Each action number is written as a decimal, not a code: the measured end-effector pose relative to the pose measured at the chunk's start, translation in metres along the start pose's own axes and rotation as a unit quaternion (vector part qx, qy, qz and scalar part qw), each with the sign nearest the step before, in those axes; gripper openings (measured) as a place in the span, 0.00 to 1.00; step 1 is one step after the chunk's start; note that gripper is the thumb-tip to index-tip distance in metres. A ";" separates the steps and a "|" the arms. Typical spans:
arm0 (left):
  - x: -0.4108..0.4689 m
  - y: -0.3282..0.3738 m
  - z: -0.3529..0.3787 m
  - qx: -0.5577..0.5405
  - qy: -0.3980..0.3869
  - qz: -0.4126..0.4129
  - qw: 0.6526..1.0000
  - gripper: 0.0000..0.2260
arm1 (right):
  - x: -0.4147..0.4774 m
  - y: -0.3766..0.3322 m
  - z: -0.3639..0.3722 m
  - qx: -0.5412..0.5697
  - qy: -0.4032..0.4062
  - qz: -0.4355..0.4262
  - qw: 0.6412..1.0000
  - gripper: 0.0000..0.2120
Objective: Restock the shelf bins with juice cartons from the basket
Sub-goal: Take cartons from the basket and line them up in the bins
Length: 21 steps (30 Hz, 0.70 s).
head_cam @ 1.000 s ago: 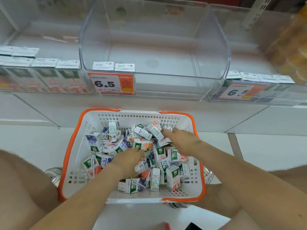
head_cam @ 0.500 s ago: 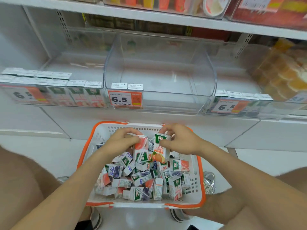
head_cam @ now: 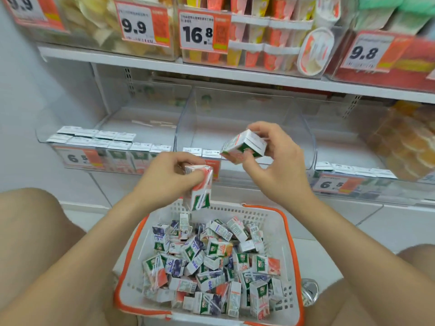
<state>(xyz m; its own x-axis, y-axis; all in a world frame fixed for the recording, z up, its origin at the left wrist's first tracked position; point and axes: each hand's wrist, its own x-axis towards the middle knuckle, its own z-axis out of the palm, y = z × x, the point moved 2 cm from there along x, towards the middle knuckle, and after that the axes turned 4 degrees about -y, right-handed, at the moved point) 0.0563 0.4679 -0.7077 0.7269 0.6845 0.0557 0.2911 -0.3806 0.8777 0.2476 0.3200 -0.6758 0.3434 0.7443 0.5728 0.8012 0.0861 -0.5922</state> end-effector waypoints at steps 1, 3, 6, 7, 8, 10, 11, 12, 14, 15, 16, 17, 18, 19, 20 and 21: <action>0.003 0.007 -0.008 0.014 0.018 0.017 1.000 0.07 | 0.008 0.003 -0.001 -0.048 0.009 -0.021 0.999 0.19; 0.010 0.017 -0.023 0.038 0.051 0.045 0.997 0.11 | 0.021 0.016 0.000 -0.117 -0.022 -0.013 0.993 0.19; 0.021 0.026 -0.035 0.069 0.081 0.070 0.992 0.10 | 0.031 0.037 0.014 -0.167 -0.114 0.042 0.978 0.19; 0.024 0.027 -0.036 0.072 0.091 0.071 0.991 0.10 | 0.033 0.043 0.019 -0.164 -0.135 0.055 0.976 0.19; 0.027 0.026 -0.035 0.070 0.101 0.070 0.990 0.10 | 0.036 0.046 0.024 -0.153 -0.151 0.067 0.974 0.18; 0.031 0.018 -0.031 0.048 0.114 0.065 0.990 0.11 | 0.041 0.049 0.033 -0.130 -0.188 0.097 0.969 0.18; 0.032 0.014 -0.027 0.028 0.119 0.059 0.991 0.11 | 0.044 0.051 0.037 -0.120 -0.211 0.117 0.963 0.18; 0.033 0.009 -0.023 0.007 0.125 0.051 0.991 0.10 | 0.047 0.053 0.041 -0.114 -0.234 0.135 0.956 0.18; 0.034 0.004 -0.016 -0.025 0.129 0.041 0.990 0.10 | 0.051 0.056 0.045 -0.111 -0.278 0.159 0.941 0.17; 0.035 0.003 -0.014 -0.036 0.122 0.040 0.991 0.10 | 0.053 0.056 0.046 -0.116 -0.303 0.162 0.932 0.18; 0.035 0.002 -0.013 -0.047 0.111 0.036 0.992 0.10 | 0.054 0.056 0.045 -0.130 -0.327 0.156 0.923 0.19; 0.036 0.002 -0.013 -0.061 0.100 0.031 0.993 0.09 | 0.055 0.056 0.045 -0.149 -0.346 0.148 0.914 0.20; 0.037 0.001 -0.013 -0.076 0.089 0.024 0.993 0.08 | 0.054 0.055 0.044 -0.169 -0.354 0.141 0.909 0.20; 0.038 0.001 -0.014 -0.092 0.081 0.018 0.992 0.07 | 0.053 0.053 0.044 -0.182 -0.354 0.137 0.907 0.21; 0.039 0.001 -0.013 -0.107 0.075 0.013 0.991 0.07 | 0.052 0.050 0.043 -0.192 -0.343 0.127 0.911 0.21; 0.039 0.003 -0.013 -0.124 0.071 0.008 0.990 0.06 | 0.051 0.045 0.043 -0.201 -0.319 0.107 0.920 0.21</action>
<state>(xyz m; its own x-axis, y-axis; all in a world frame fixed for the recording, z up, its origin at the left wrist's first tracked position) 0.0778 0.5017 -0.6968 0.6305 0.7667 0.1211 0.1063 -0.2397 0.9650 0.2805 0.3903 -0.6978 0.2598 0.9639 -0.0581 0.9088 -0.2644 -0.3227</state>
